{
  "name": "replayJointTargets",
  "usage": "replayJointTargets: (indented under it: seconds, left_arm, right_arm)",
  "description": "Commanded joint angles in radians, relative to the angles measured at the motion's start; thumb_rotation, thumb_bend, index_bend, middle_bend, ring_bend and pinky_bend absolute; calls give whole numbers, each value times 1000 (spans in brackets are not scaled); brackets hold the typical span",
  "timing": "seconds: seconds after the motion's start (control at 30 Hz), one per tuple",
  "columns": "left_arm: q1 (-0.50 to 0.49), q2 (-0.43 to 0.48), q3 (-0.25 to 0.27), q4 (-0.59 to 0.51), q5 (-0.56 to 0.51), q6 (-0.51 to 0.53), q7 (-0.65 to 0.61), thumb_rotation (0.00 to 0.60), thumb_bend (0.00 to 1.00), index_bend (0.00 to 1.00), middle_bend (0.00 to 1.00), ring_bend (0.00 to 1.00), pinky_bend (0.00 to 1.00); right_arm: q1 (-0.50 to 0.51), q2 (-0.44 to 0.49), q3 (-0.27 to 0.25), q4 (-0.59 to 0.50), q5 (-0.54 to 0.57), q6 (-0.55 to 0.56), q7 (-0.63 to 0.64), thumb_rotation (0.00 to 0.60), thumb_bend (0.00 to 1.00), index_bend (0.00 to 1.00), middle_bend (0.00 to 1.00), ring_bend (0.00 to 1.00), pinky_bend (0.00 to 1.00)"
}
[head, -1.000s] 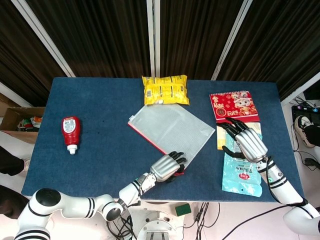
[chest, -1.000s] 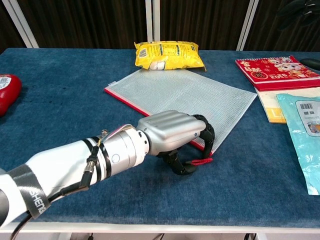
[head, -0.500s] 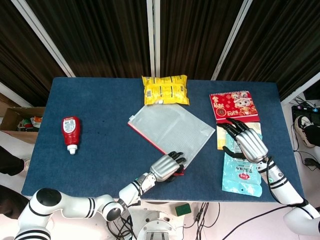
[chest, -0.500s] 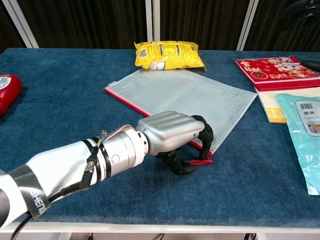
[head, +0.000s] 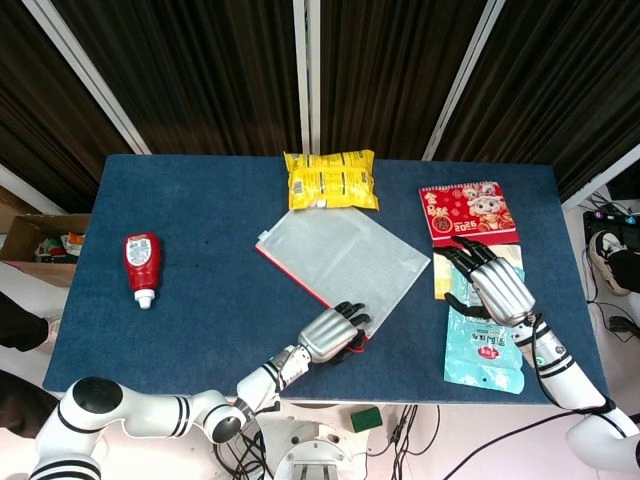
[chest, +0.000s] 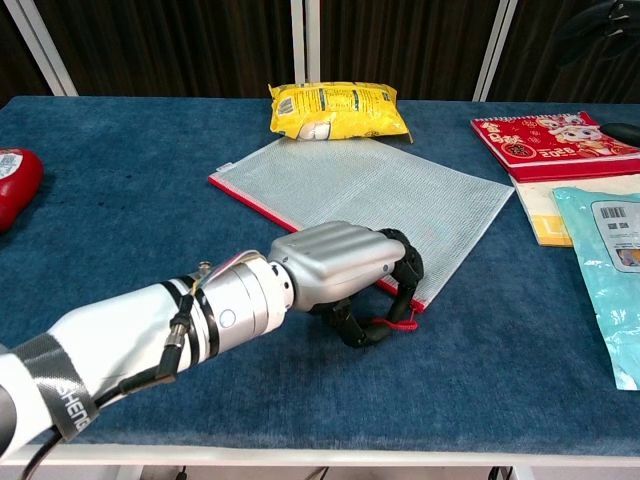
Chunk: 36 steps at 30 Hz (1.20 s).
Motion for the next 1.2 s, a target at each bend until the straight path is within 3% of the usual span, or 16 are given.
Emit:
replayJointTargets:
  seconds: [0.03,0.17,0.27,0.4,0.53,0.67,0.83,1.2]
  left_arm:
    - [4,2,2,-4,5,6,-9,600,449,583,211,74,154]
    - [25,19,2,-31,33,55,-35,600,479,586,214,74,155]
    - [67,47,0,-78,83,148,-92,600,483,586,212,74,156]
    - [123,92,-10,-144,168,292,-181,600,486,586,182,60,154]
    - [145,132,-50,-201,217,381,-224,600,486,587,142,28,149]
    - [142,157,-102,-247,204,396,-210,600,486,587,115,8,148]
    - [138,180,-151,-296,166,395,-206,600,486,587,106,6,147]
    - [117,196,-208,-349,97,372,-193,600,486,587,98,6,147]
  right_arm:
    - [-1,1,-2,-1,1,-4,-1,600,301,187,246,100,237]
    - [0,8,-8,-6,3,-16,-4,600,318,187,245,100,238]
    - [2,21,-16,-17,-4,-27,0,600,347,187,246,100,243]
    - [17,56,-44,-74,-34,-58,63,600,394,211,314,154,331]
    - [51,86,-47,-155,-59,-106,23,600,396,273,366,191,383]
    - [90,91,-32,-222,-46,-177,-63,600,372,328,385,203,404]
    - [121,60,26,-265,35,-229,-191,600,327,335,387,203,406]
    - [204,-19,132,-313,211,-317,-381,600,306,360,380,203,397]
